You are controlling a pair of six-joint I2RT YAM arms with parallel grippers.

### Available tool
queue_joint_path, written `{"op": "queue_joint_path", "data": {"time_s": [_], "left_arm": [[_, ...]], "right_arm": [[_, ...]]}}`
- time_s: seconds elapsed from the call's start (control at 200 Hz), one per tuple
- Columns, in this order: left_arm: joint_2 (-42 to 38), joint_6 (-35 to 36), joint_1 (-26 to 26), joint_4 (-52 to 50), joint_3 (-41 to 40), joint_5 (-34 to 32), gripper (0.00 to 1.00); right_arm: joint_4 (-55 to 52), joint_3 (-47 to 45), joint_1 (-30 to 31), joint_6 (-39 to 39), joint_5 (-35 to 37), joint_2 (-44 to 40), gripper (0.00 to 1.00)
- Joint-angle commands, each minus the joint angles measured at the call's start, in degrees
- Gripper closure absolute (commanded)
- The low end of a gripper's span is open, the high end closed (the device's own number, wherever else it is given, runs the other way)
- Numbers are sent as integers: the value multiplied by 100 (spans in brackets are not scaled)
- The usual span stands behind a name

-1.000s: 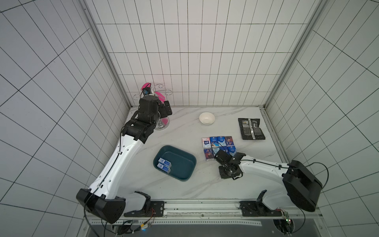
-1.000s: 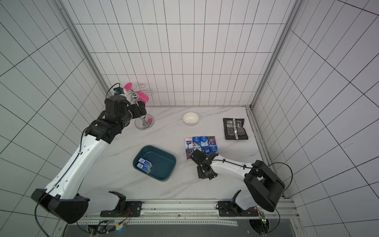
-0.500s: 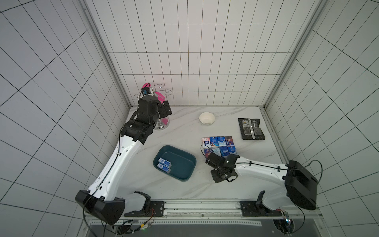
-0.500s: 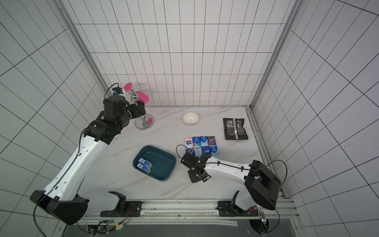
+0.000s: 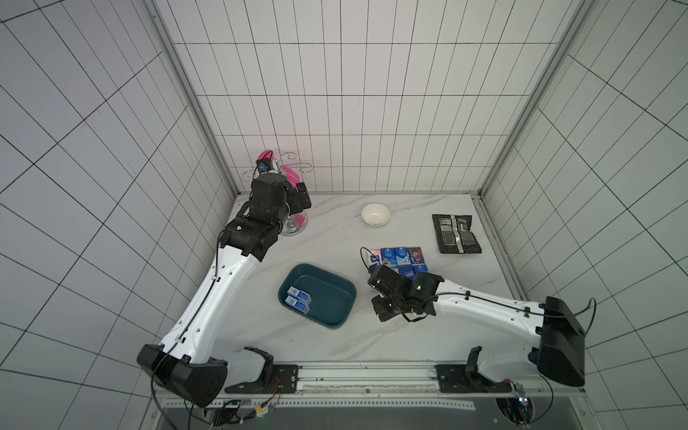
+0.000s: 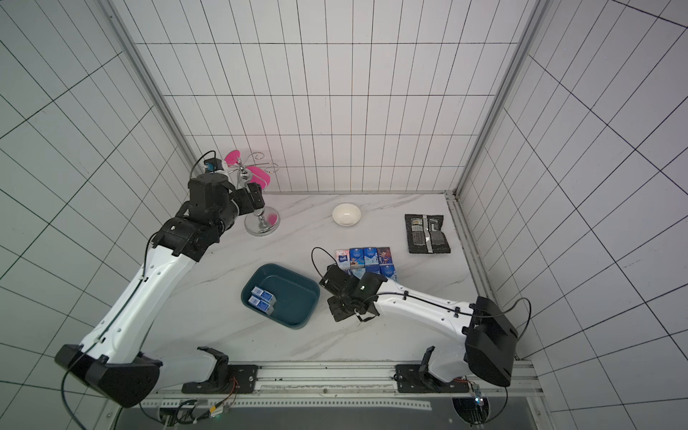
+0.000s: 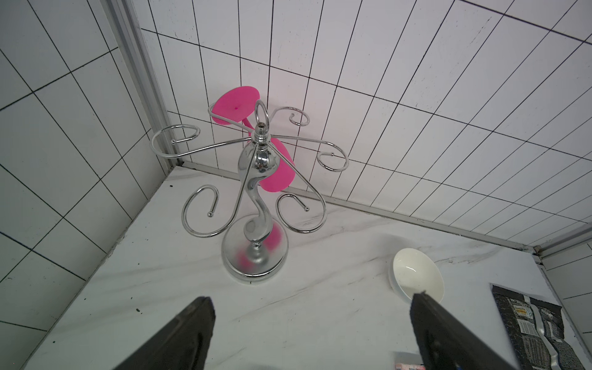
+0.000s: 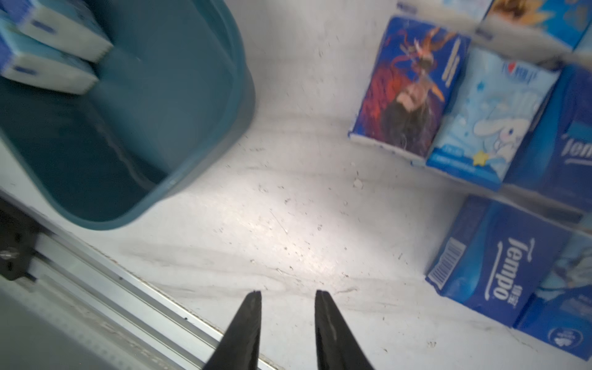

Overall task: Take the pocket tissues out of the storage box
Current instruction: Place the pocket tissues at the center of the board, then pick up the pocket tissues from the storage box.

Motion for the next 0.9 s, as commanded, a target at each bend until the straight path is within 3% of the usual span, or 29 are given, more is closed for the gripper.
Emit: {"op": "queue_joint_path", "data": {"time_s": [0.0,0.275,0.425,0.895], "left_arm": [[-20,-34,-9,0,-15,-152,1],[36,-10,78,-154,107,-360,2],[10,14,114,-183,176,-407,1],[-21,71,114,-166,118,-336,1]], "right_arm": [[641,545,27,-478,-492,321,65],[1882,1652,34,-926,-1555,1958,64],[2224,2071,34,-848,-1746,2681,63],[2273,2915,38,-749,-2211,3746,59]]}}
